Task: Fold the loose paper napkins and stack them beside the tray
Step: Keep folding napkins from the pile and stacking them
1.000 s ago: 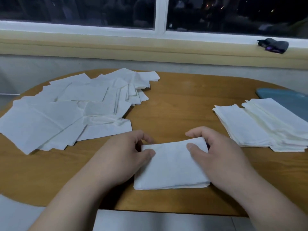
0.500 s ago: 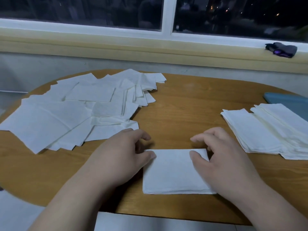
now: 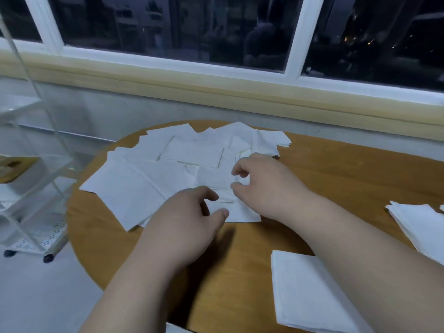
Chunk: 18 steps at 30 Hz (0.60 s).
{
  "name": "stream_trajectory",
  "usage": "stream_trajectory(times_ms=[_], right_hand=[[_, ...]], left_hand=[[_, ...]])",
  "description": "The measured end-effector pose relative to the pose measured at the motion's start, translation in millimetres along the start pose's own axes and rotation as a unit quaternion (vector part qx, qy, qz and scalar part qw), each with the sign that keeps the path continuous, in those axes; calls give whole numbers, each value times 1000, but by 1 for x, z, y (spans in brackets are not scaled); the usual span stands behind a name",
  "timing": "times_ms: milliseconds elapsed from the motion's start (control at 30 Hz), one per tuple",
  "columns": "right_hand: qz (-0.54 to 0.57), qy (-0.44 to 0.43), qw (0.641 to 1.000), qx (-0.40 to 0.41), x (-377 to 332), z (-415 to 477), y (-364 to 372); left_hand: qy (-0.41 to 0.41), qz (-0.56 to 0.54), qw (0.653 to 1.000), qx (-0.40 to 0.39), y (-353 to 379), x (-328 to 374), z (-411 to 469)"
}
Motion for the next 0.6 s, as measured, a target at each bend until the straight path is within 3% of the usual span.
stream_trajectory(times_ms=[433, 600], right_hand=[[-76, -8, 997, -29, -66, 96, 63], [-127, -33, 991, 14, -72, 107, 67]], left_hand=[[-56, -12, 997, 48, -23, -38, 11], [-65, -16, 996, 52, -24, -39, 14]])
Point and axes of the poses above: each hand's wrist, its own z-axis towards the middle knuckle, its own y-axis out of the palm, x = y × z, the point moved 9 cm from there along z, towards the middle knuckle, and after that the axes turned 14 degrees about y, right-handed, at the moved point
